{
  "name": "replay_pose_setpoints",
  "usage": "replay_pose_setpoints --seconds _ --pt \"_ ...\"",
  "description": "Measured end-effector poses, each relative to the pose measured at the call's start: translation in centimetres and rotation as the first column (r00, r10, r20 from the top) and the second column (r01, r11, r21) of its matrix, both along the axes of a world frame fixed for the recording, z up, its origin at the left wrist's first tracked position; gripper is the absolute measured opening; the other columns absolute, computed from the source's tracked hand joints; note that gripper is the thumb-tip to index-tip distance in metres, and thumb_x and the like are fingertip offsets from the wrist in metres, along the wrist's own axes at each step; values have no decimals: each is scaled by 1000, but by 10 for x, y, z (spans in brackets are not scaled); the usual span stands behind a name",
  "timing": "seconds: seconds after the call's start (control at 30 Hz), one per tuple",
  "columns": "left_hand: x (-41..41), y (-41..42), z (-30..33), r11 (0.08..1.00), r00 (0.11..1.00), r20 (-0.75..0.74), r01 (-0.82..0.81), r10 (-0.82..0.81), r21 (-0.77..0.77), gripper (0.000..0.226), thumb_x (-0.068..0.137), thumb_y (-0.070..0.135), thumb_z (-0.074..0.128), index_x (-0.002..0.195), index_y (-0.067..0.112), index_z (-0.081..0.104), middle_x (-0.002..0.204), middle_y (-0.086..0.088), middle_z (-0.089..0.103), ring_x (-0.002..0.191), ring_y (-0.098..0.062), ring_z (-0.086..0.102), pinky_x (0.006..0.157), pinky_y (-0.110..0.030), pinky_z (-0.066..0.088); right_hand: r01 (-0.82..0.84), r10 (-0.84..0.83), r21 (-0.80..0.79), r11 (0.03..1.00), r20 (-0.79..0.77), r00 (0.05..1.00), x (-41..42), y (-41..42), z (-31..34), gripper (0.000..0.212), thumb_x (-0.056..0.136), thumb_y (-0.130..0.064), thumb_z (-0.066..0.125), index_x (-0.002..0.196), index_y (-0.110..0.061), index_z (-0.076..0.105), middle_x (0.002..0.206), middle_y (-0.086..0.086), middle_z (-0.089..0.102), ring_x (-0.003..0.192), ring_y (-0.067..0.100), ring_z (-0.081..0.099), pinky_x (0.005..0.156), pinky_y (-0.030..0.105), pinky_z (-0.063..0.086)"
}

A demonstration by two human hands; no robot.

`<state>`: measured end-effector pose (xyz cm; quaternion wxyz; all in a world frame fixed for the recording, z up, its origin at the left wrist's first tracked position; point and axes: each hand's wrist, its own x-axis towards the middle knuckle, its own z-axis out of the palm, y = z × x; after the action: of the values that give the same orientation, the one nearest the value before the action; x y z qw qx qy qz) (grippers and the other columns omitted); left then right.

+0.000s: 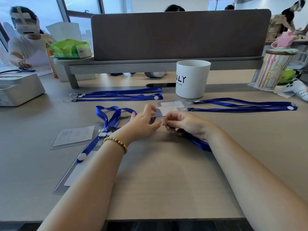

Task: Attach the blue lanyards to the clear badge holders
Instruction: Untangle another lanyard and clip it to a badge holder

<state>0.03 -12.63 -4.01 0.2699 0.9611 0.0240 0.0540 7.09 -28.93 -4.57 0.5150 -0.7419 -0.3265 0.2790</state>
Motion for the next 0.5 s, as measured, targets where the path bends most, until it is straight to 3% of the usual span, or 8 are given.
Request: replay_pose_setpoints --seconds 0.07,0.13,0.27,0.33,0.4,0.5 --pt "2 3 -2 997 1000 -23 4 -5 -82 41 94 31 45 130 17 34 104 0 54 97 -16 49 100 -35 36 14 -14 2 1000 22 1000 0 -1 2 16 97 -14 47 88 -18 60 72 -3 59 60 6 50 50 16 38" --pt "5 8 -3 999 1000 -8 1 -1 -54 39 93 33 46 128 17 41 106 -3 51 98 -16 46 88 -29 41 40 -40 16 999 21 999 1 -1 2 16 97 -14 47 89 -17 61 72 -2 58 59 7 48 48 15 37" --pt "6 14 -3 1000 1000 1 7 -7 -17 35 91 35 50 122 19 46 105 1 45 103 -18 45 93 -36 45 57 -57 -29 998 -2 998 1 -2 4 15 96 -18 50 93 -15 64 71 -2 56 56 6 42 42 13 33" --pt "5 14 -1 999 999 -18 35 -36 -37 36 90 39 50 120 19 47 95 4 47 90 -14 46 84 -31 46 78 -75 -89 993 36 997 -2 0 6 16 95 -24 52 93 -17 66 69 -3 54 56 6 42 45 14 35" --pt "3 15 2 997 997 -57 56 -59 -53 35 90 45 47 114 19 48 81 7 47 74 -8 45 70 -23 42 115 -82 -194 974 169 982 -3 3 7 16 94 -27 53 89 -19 66 70 -4 56 61 7 46 55 18 41" --pt "1 17 3 996 988 -126 87 -89 -16 32 88 49 47 105 21 48 72 7 45 66 -7 42 69 -26 38 209 -33 -364 908 434 900 0 5 4 13 94 -25 52 87 -20 63 82 -5 60 77 9 54 74 24 42"
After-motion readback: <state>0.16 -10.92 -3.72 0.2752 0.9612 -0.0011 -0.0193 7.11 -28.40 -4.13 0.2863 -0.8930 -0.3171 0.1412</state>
